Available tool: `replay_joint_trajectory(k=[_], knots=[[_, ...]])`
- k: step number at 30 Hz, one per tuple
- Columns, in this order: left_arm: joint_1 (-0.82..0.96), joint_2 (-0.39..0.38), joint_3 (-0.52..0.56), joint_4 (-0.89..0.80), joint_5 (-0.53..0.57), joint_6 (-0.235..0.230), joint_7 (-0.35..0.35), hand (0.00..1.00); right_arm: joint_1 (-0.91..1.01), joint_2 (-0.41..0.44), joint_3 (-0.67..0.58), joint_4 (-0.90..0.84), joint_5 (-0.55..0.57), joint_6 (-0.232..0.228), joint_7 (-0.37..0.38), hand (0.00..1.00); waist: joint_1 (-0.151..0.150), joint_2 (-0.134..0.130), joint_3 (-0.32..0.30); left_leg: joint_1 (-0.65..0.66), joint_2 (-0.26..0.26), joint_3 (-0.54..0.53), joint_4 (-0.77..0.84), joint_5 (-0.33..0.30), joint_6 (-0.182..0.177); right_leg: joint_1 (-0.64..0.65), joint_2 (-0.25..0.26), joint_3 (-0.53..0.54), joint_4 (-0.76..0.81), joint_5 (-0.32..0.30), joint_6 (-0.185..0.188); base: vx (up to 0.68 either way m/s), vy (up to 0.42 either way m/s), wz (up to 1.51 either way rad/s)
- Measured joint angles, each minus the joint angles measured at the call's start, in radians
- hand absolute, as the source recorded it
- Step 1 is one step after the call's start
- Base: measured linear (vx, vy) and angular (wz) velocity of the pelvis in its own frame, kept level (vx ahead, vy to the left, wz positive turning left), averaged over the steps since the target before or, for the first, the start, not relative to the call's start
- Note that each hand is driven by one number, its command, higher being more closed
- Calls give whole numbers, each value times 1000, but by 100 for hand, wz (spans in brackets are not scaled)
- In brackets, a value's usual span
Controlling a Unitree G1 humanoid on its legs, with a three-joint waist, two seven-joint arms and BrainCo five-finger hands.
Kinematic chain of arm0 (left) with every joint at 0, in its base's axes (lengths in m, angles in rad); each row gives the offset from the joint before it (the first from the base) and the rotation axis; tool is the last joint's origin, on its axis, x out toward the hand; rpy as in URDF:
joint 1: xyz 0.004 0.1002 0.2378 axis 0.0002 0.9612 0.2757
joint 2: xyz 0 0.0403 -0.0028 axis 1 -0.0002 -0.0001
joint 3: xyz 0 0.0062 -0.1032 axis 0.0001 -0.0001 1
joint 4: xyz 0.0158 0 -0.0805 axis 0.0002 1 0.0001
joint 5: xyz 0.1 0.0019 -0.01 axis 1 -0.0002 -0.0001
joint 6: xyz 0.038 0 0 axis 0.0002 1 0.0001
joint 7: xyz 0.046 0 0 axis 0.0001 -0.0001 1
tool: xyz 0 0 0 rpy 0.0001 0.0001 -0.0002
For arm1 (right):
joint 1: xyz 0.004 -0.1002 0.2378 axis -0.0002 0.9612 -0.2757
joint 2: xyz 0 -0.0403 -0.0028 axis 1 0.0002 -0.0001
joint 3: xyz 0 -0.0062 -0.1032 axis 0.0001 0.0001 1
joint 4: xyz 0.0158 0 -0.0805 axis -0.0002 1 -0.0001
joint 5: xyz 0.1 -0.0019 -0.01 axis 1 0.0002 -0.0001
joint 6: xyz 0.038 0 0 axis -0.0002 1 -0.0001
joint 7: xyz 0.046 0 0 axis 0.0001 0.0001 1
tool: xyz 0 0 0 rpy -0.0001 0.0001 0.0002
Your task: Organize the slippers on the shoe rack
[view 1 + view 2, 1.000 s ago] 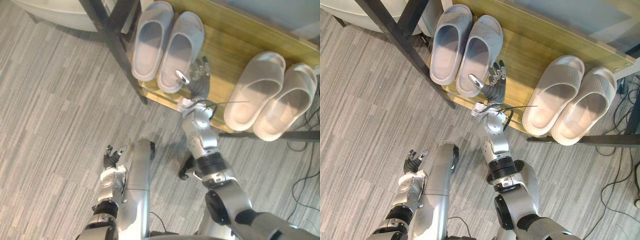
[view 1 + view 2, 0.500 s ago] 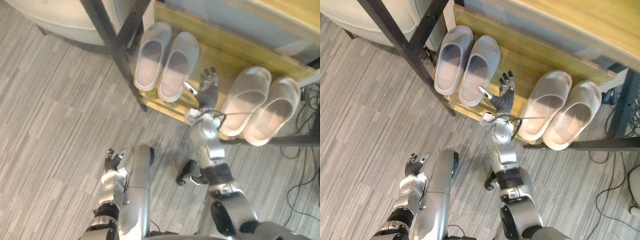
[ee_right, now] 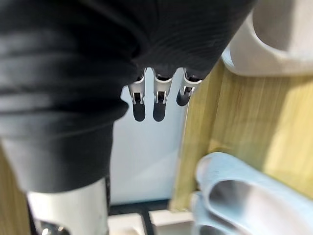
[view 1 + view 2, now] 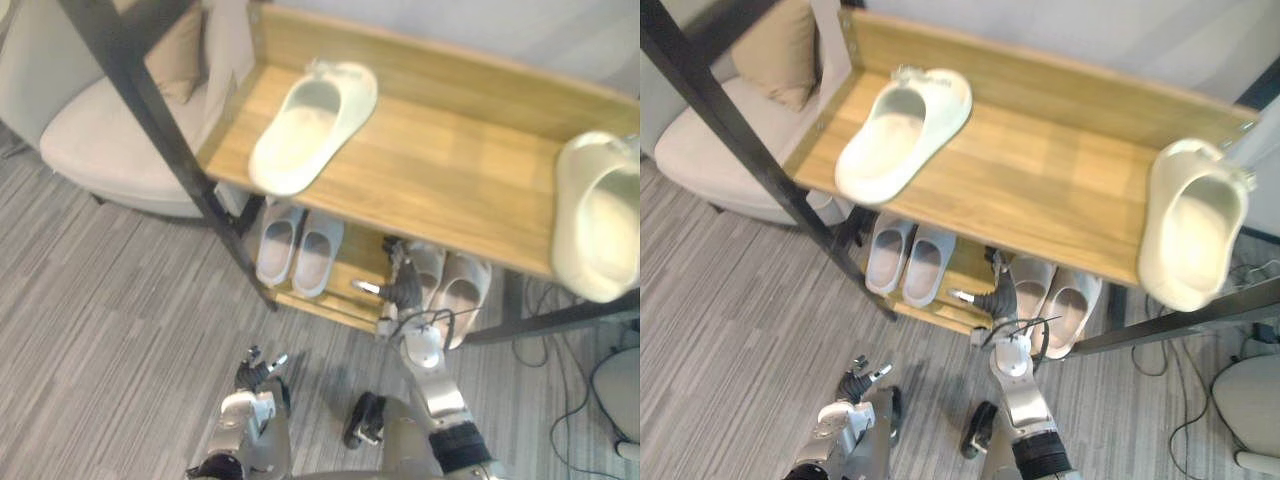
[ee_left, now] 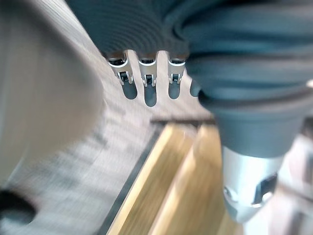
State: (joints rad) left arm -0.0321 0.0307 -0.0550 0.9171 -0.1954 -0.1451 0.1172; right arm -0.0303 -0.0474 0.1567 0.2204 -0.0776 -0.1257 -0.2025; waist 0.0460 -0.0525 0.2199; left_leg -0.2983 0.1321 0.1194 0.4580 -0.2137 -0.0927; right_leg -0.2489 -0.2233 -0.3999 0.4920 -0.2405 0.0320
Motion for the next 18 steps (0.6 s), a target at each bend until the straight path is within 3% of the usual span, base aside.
replay_joint_trajectory(k=[5,14,18], knots=[[60,41,-37,-3,40,-1,-20,0,131,-40,-83,192,-39,13,55,0,-36,10,-59,204,-34,41,-291,117,1,174,42,1,-274,123,28,124,26,-10],[107,74,-106,-130,89,-9,-32,0,164,-51,-157,523,-44,25,82,0,-41,51,-102,339,-53,36,-446,185,9,314,75,-13,-445,205,39,6,0,1],[137,77,-166,-237,131,-11,-35,0,172,-50,-157,593,-80,29,85,0,-41,52,-106,375,-61,19,-497,218,16,345,79,-25,-465,213,40,-68,6,14]])
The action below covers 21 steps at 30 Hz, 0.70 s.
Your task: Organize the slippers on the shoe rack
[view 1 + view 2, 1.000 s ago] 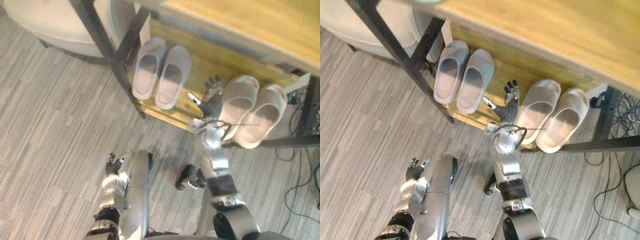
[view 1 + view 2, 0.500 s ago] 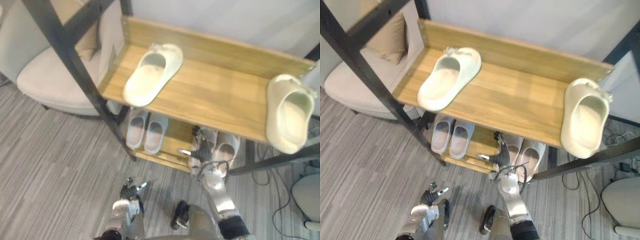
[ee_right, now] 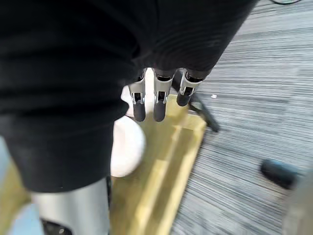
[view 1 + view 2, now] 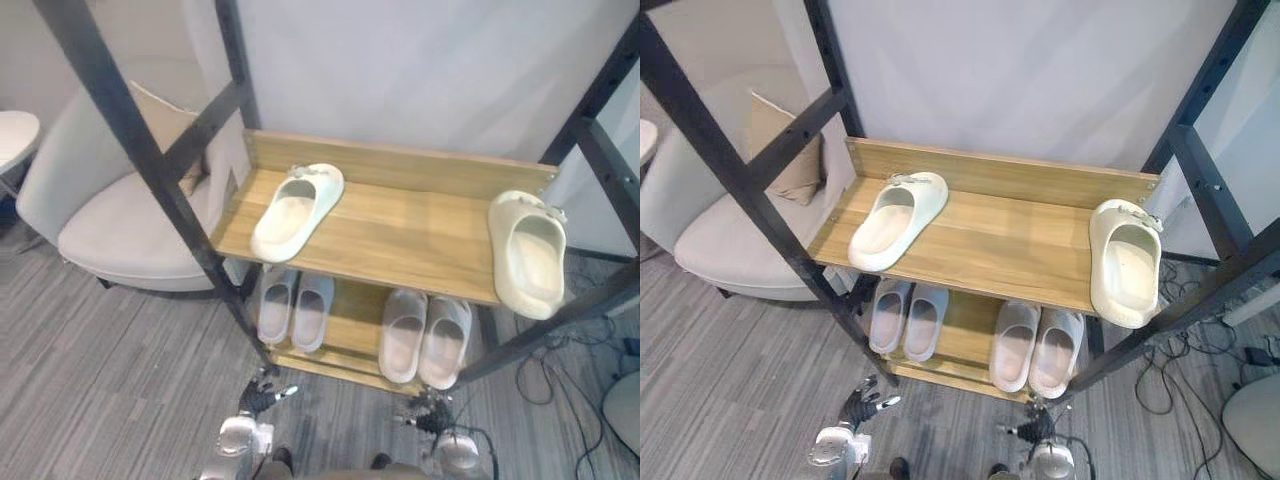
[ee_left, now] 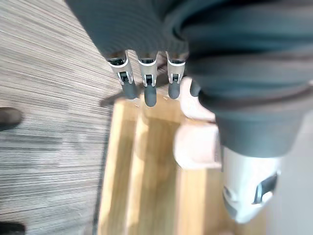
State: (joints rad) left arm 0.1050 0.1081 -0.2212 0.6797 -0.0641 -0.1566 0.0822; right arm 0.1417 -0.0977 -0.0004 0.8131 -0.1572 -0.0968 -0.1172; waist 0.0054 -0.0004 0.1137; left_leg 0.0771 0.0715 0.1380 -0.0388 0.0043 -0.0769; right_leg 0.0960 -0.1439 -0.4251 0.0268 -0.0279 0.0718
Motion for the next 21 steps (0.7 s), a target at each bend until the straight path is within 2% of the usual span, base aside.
replay_joint_trajectory(k=[3,11,17,21], knots=[[42,11,-77,-170,24,-5,-16,0,0,1,-8,27,1,2,1,0,1,1,-3,16,-10,-19,-32,21,5,7,1,-12,-16,6,5,-87,12,12],[77,37,-253,-478,15,-15,-90,0,-3,15,-7,58,2,3,2,0,3,-5,-22,31,-20,-63,-63,48,15,41,-2,-45,-34,9,8,-30,0,16],[59,35,-390,-721,-100,-57,-135,0,-7,13,7,83,2,4,7,0,7,10,-44,36,-25,-67,-63,48,15,48,-1,-46,-32,14,4,6,-4,2],[26,35,-416,-779,-137,-62,-137,0,-17,11,15,109,2,3,7,0,7,12,-50,54,-24,-66,-64,48,14,65,2,-45,-33,12,4,0,0,0]])
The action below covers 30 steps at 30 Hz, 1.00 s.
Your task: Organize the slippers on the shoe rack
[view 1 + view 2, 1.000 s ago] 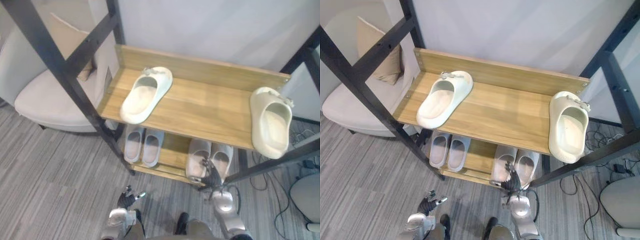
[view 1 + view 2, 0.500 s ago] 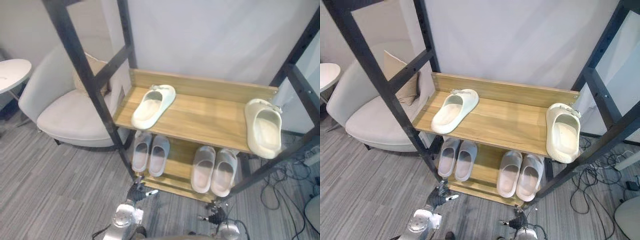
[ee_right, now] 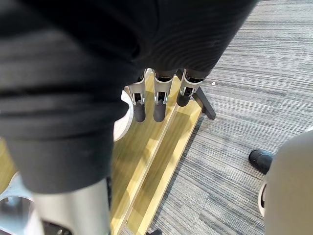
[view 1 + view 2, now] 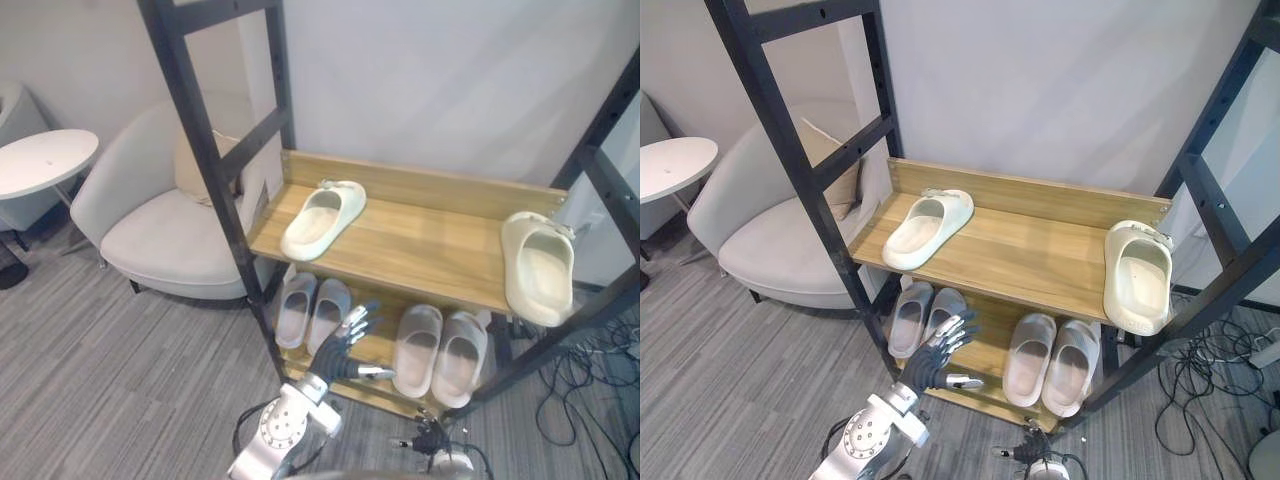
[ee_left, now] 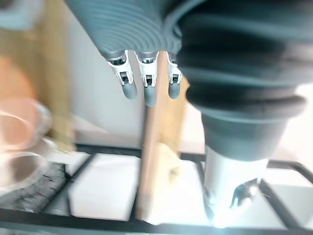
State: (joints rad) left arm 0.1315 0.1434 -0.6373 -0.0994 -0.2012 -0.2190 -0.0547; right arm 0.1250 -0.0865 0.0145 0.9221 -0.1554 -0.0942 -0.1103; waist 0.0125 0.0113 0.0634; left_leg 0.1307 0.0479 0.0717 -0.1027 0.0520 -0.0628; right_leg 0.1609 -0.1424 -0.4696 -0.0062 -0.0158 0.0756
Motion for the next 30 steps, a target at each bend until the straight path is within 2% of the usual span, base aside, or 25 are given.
replay_joint_trajectory(k=[6,13,22,30], knots=[[-78,-3,-26,-99,-49,-13,14,0,-7,-4,31,13,0,-1,5,0,0,-5,-8,10,8,4,-1,-6,-5,7,1,7,2,-8,5,-6,-14,-2],[-201,-26,-8,-145,-35,-19,70,0,-19,-19,43,35,3,-2,13,0,-1,-12,-14,7,12,29,0,-17,-8,-3,1,37,9,-13,11,-1,-11,-11],[-428,-23,201,-83,33,-23,148,0,-21,-50,37,36,3,5,35,0,-9,-15,-17,-6,13,42,0,-17,-7,-34,3,54,23,-11,2,15,-3,-4],[-514,115,386,110,72,-15,190,0,-34,-51,28,34,3,10,56,0,-30,-20,-15,-5,10,62,0,-19,-9,-34,16,71,-21,13,-10,5,-6,-8]])
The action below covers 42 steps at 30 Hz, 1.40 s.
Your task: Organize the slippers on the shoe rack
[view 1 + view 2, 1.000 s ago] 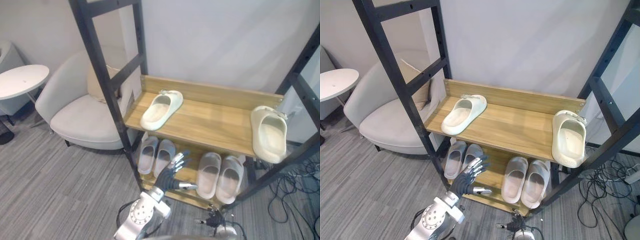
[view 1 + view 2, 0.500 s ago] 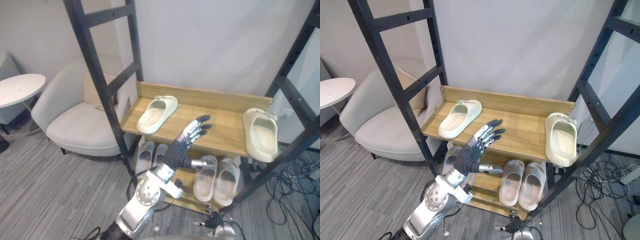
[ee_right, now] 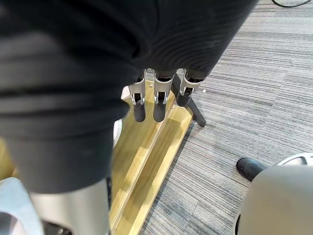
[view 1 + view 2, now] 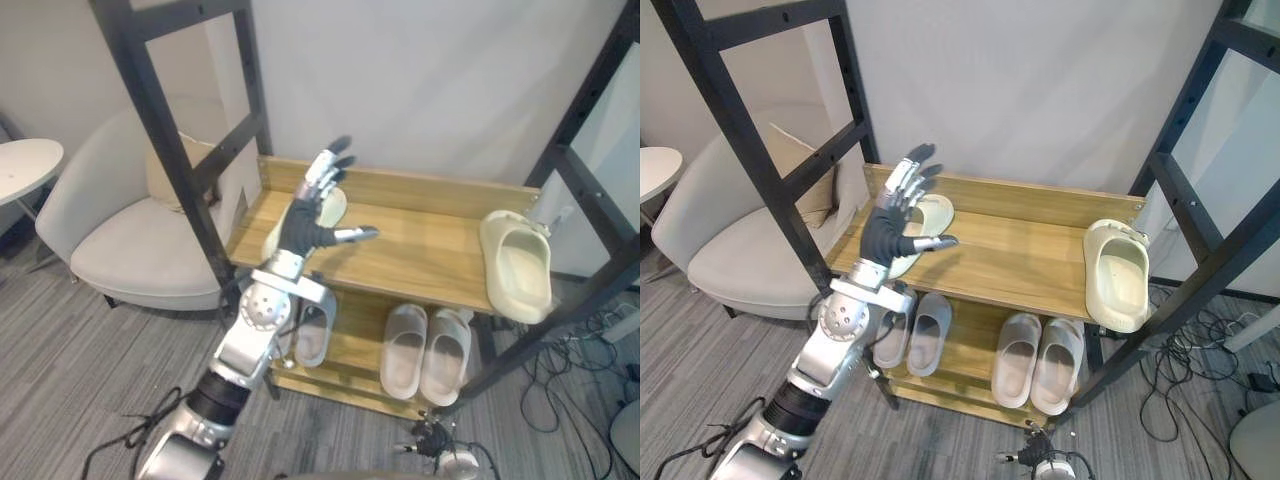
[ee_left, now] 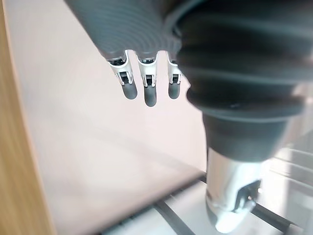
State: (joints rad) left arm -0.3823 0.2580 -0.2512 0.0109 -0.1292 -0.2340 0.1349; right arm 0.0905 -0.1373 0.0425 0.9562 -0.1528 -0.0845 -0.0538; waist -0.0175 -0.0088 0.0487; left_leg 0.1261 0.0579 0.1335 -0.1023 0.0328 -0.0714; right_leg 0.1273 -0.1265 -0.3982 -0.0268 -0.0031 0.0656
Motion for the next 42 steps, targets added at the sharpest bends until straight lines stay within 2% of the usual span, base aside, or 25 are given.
replay_joint_trajectory(k=[8,13,22,29,32,34,42], knots=[[-40,141,117,199,50,27,21,0,2,-1,-4,-1,0,6,13,0,-1,-7,6,-3,5,21,0,-5,-7,-2,11,22,-39,15,-10,-19,-9,-9],[-66,200,147,246,92,51,22,0,12,1,-23,-3,0,6,15,0,-3,-16,12,-18,5,25,0,-10,-11,-14,15,27,-52,23,-1,4,-1,-2],[-130,228,156,355,148,87,19,0,17,5,-32,-9,23,6,16,0,-27,-15,15,-24,6,26,0,-16,-14,-28,18,44,-60,27,-3,22,-3,-6],[-166,249,156,438,166,95,20,0,28,10,-41,-45,46,4,18,0,-22,-6,24,-41,15,48,0,-18,-15,-61,26,73,-61,39,-12,-49,1,-11],[-176,250,156,478,168,100,19,0,36,10,-45,-47,46,4,18,0,-30,-6,24,-40,16,51,0,-18,-15,-62,26,78,-61,41,-12,-48,0,-7],[-188,250,155,494,177,115,19,0,42,10,-55,-48,47,3,18,0,-31,-5,25,-41,16,51,0,-18,-15,-63,27,78,-61,40,-13,-15,0,0],[-213,250,152,532,209,120,19,0,68,11,-79,-74,47,2,17,0,-30,1,26,-55,22,55,0,-13,-19,-79,32,83,-61,44,-16,-7,-1,-1]])
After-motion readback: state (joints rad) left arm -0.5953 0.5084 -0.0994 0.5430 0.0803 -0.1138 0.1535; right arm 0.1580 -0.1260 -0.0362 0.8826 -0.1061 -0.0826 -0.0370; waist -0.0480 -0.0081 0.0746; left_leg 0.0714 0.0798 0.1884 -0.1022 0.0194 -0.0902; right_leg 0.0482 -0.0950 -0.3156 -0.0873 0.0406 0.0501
